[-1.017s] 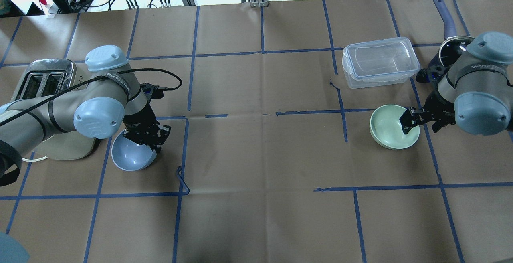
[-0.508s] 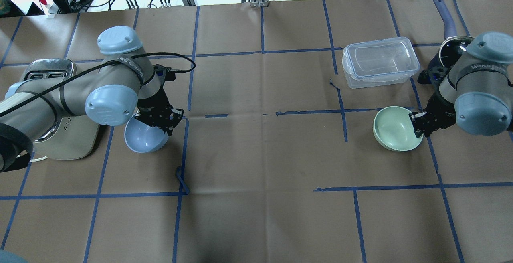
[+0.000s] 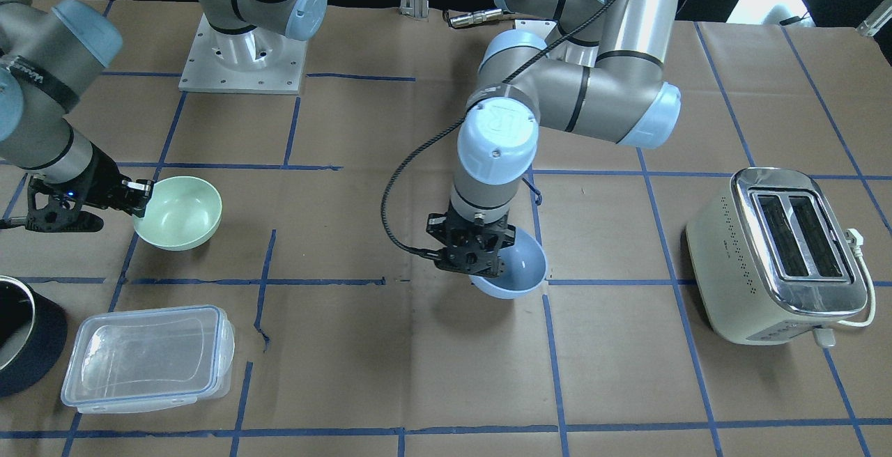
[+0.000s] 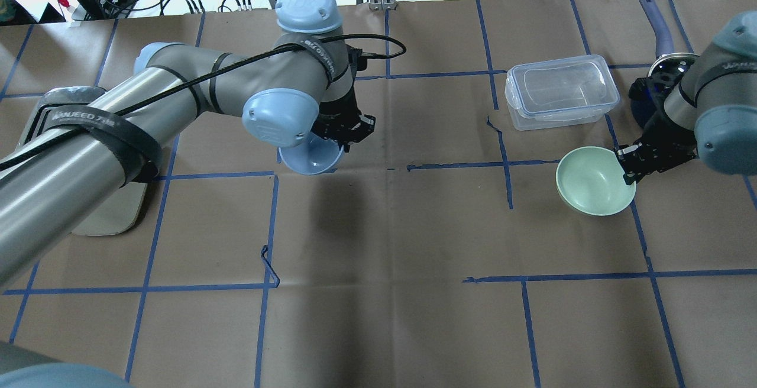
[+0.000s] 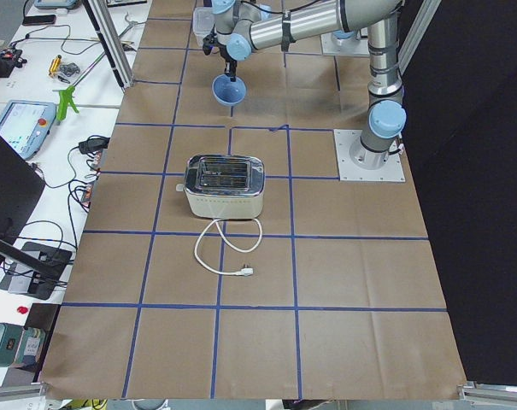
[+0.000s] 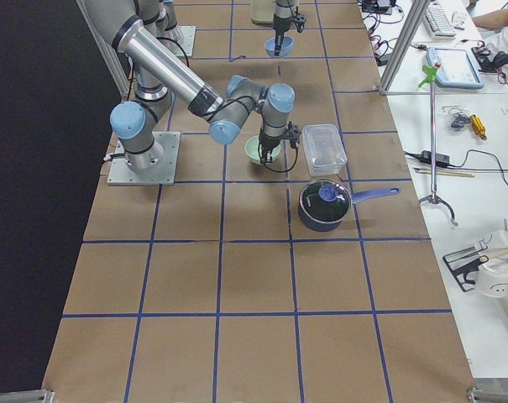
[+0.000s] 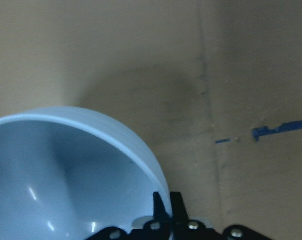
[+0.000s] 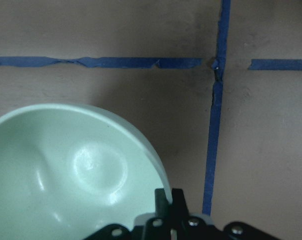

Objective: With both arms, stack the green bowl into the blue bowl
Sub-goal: 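Carry the blue bowl to center with the left while the right lifts the green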

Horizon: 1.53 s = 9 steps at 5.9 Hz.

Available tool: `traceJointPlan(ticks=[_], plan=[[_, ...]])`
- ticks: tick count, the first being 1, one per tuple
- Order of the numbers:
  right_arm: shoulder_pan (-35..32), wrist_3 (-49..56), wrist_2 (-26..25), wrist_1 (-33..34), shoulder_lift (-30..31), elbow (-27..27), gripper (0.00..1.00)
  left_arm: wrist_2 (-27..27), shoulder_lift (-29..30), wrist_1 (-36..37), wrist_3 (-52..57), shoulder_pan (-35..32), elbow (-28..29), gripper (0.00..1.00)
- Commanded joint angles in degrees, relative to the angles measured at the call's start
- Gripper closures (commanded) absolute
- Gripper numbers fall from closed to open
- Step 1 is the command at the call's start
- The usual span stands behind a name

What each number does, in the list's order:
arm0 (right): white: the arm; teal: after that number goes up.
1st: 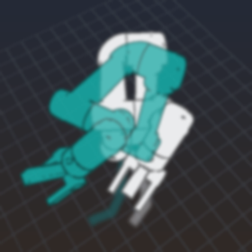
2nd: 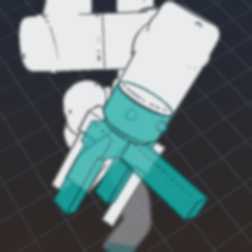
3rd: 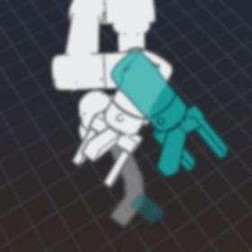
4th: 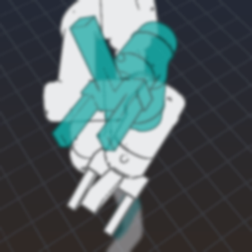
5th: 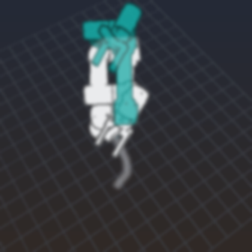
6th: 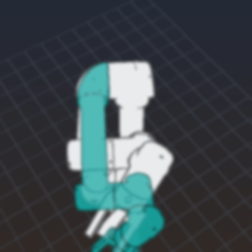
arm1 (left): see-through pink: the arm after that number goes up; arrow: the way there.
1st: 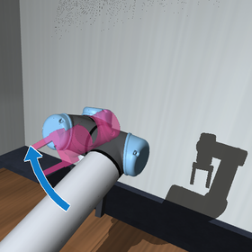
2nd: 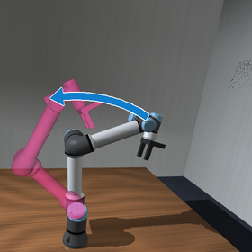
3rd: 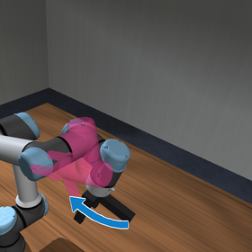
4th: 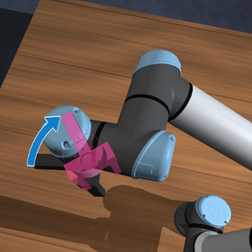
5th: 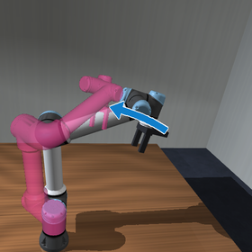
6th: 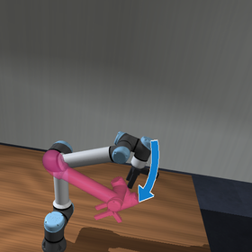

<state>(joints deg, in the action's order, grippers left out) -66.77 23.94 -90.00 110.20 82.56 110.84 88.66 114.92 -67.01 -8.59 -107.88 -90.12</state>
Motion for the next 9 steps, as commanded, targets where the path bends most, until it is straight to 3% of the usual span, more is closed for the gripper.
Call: traceJointPlan(ticks=[1, 2, 4, 5, 6, 7, 9], plan=[[-0.20, -0.03, 6.47, -16.00, 1.64, -10.16, 0.94, 0.28, 4.85, 2.39, -4.58, -5.47, 3.54, 0.91], [-0.21, 0.05, 10.59, -20.25, 1.73, -13.08, 0.94, 0.29, 5.31, 4.85, -4.68, -7.32, 3.54, 0.90], [-0.47, -0.03, 11.34, -20.64, 1.64, -13.63, 0.94, 0.29, 7.76, 5.05, -3.81, -8.39, 2.32, 0.87], [-0.47, -0.12, 10.90, -20.64, 1.64, -13.63, 0.94, -0.32, 8.38, 5.05, -3.63, -8.48, 2.92, 0.11], [-0.56, -1.25, 10.46, -20.64, 1.73, -13.72, 0.94, -1.72, 6.56, 4.62, -3.71, -8.40, 3.45, 0.02], [-0.91, -3.87, 9.24, -20.64, 2.34, -13.72, 0.94, -1.04, 4.54, 4.18, -3.63, -7.87, 3.89, 0.02], [-2.57, -7.57, 9.14, -20.47, 2.87, -13.63, 0.94, -0.77, -6.58, -7.80, 2.23, -1.48, 4.07, 0.02]])
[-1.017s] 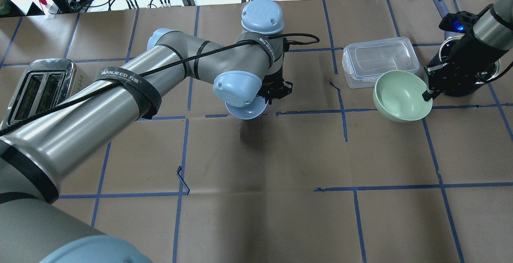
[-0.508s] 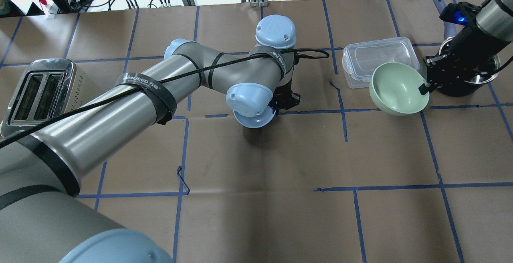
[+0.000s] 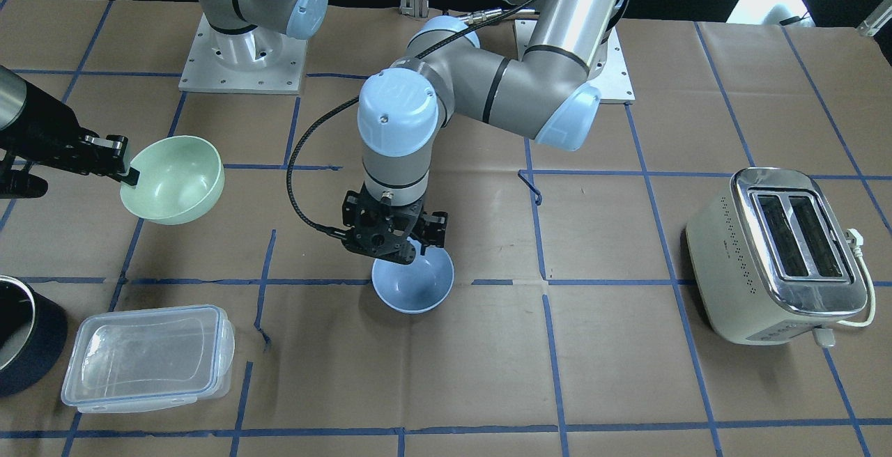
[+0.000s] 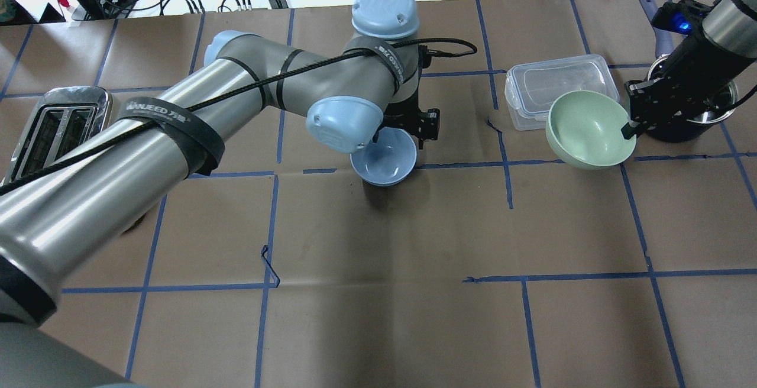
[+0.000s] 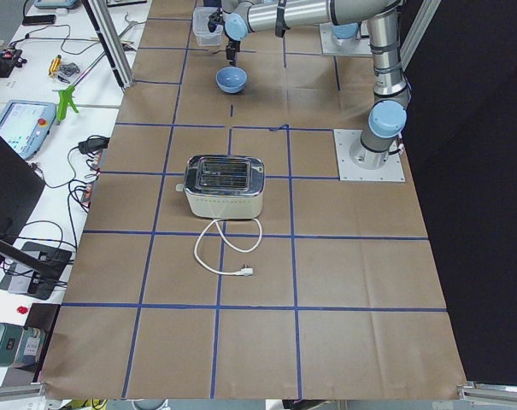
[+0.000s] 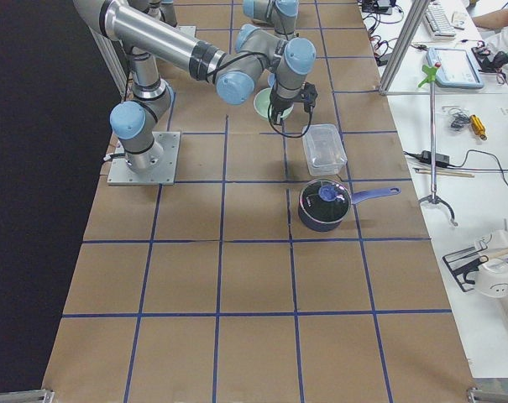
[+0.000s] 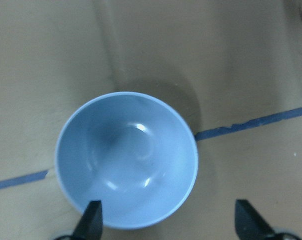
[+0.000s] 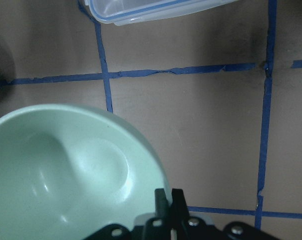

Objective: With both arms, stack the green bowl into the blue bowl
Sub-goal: 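Carry the blue bowl to center with the left while the right lifts the green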

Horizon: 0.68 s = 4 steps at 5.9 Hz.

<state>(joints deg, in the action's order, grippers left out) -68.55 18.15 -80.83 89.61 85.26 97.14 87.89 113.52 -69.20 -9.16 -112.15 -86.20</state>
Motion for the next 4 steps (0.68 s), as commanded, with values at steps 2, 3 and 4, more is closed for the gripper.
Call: traceJointPlan(ticks=[2, 3, 4], plan=[[-6.73, -11.32, 0.15, 1.79, -0.26, -0.02, 0.94, 0.18, -15.91, -21.25, 10.97, 11.13, 2.17, 0.02], [-11.73, -17.82, 0.32, 5.36, -1.05, 0.06, 0.94, 0.27, -19.53, -24.11, 12.14, 14.65, 2.35, 0.02], [-17.17, -25.28, 0.59, 9.14, -2.62, 0.06, 0.94, -0.17, -21.13, -24.40, 12.59, 16.77, 2.01, 0.02]])
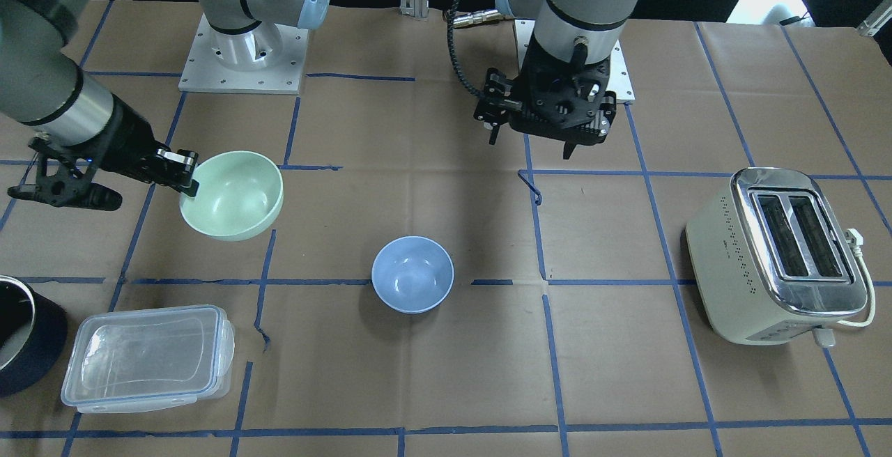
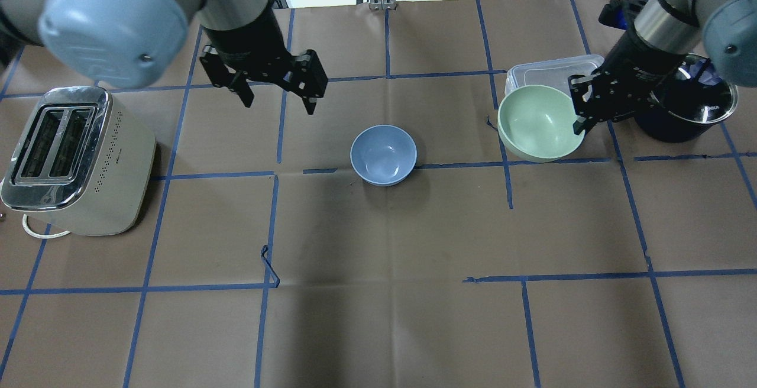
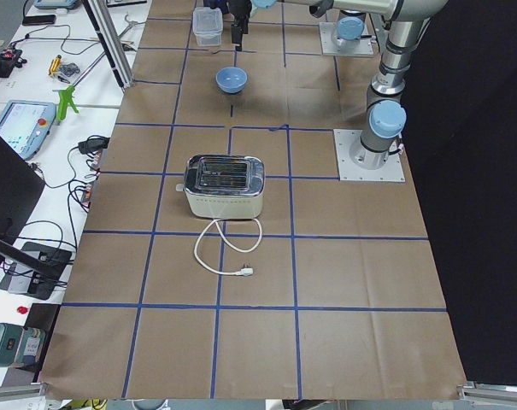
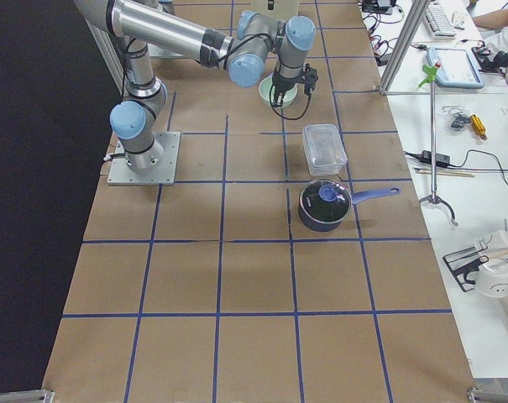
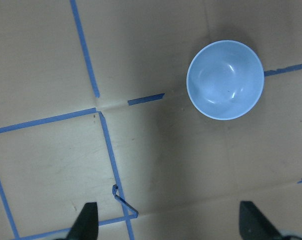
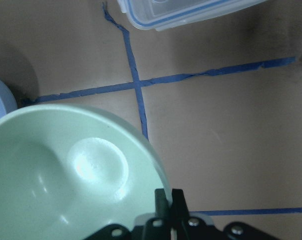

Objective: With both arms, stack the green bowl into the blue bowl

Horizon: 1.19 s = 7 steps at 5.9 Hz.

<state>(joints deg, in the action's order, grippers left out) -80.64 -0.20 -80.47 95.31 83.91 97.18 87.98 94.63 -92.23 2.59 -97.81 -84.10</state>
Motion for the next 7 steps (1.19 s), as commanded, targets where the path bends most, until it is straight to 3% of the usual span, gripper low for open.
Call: traceJointPlan(ticks=[1, 4, 7], plan=[[-11.06, -15.62, 0.58, 7.30, -3.03, 0.02, 0.94, 0.26, -2.34, -0.77, 0.92, 3.50, -1.84, 0.02], [-22.96, -32.72, 1.54, 17.68, -9.45, -0.07, 0.94, -0.43, -3.57, 0.02, -0.21, 5.96, -2.03, 0.02], [-23.33, -32.40, 1.28, 21.48, -15.08, 0.37, 0.94, 0.44, -2.88, 1.61, 0.92, 6.05, -2.12, 0.02]])
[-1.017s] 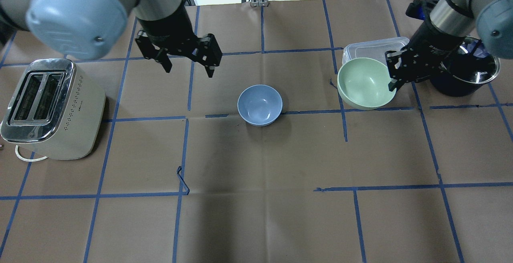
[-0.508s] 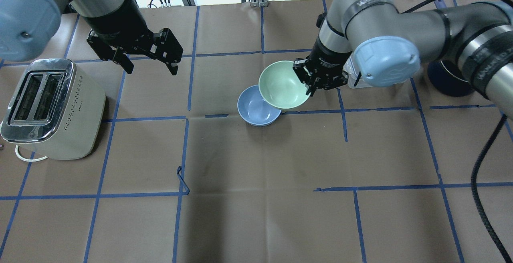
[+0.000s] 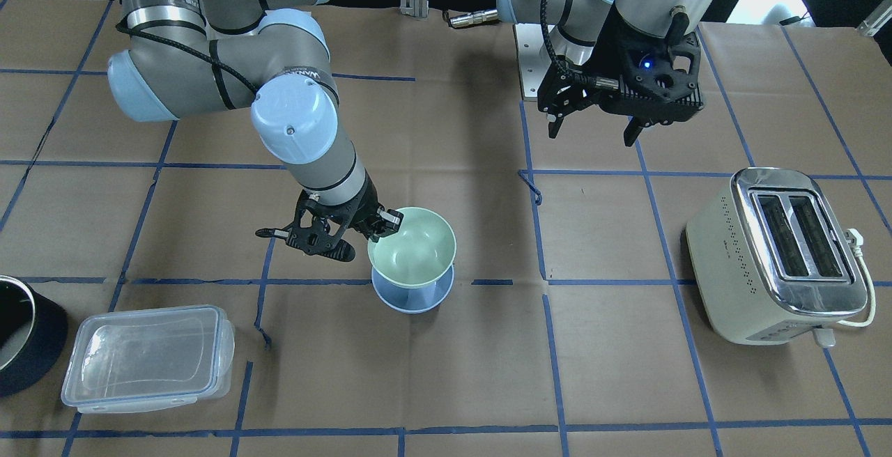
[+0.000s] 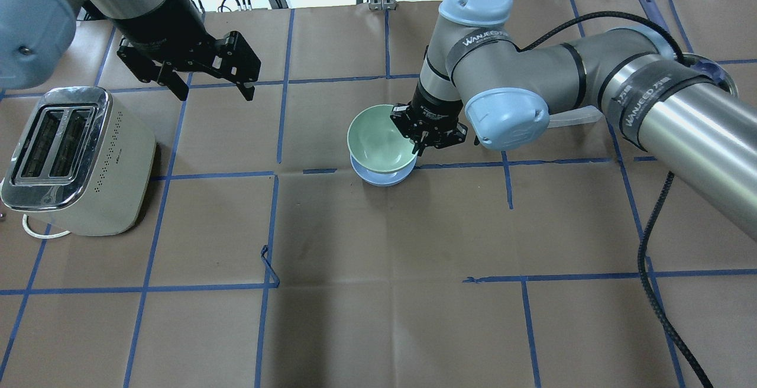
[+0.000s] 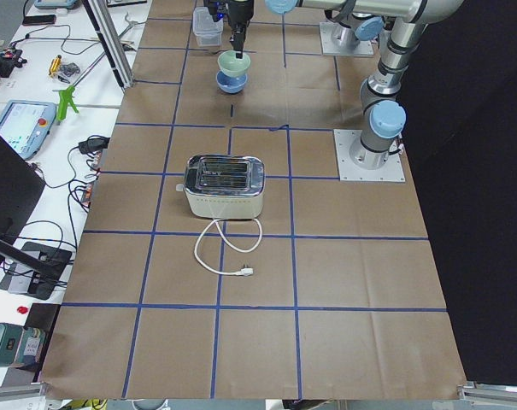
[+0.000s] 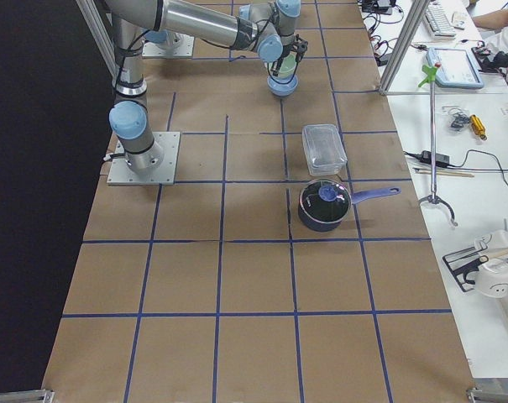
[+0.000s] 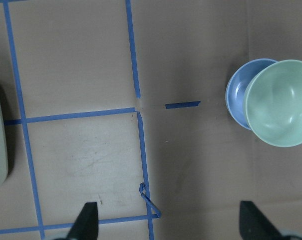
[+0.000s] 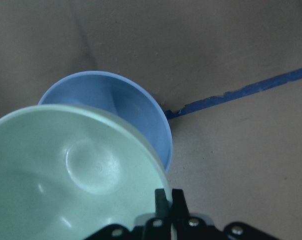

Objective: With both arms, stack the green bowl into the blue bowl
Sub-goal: 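Move the green bowl over the blue bowl and lower it in with the right gripper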

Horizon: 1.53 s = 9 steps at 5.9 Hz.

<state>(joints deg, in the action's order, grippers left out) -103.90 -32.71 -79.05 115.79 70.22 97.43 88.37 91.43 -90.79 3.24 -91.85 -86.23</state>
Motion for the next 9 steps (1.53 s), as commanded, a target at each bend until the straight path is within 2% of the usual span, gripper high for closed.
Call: traceJointPlan(ticks=[1, 4, 5, 6, 8, 9], plan=[[-0.07, 0.10, -0.22, 1.98, -2.28, 0.13, 0.94, 0.14, -0.28, -0.26, 0.19, 0.17, -0.08, 0.02], [-0.07, 0.01, -0.49, 4.53, -3.87, 0.04, 0.93, 0.14, -0.37, -0.79, 0.10, 0.18, -0.08, 0.02], [-0.07, -0.16, -0.14, 4.71, -3.87, 0.13, 0.65, 0.23, -0.46, -0.97, 0.01, 0.18, -0.08, 0.02], [0.02, 0.10, -0.14, 4.71, -3.87, -0.22, 0.01, 0.14, -0.55, -2.45, 0.01, 0.26, 0.10, 0.02], [1.50, -0.08, -0.13, 1.66, -1.07, -2.84, 0.00, -0.04, -0.46, -2.38, -0.16, 0.70, 0.27, 0.02], [2.12, 0.36, -0.22, -4.63, 2.08, -4.34, 0.00, -0.04, -0.46, -2.38, -0.17, 0.88, 0.19, 0.02]])
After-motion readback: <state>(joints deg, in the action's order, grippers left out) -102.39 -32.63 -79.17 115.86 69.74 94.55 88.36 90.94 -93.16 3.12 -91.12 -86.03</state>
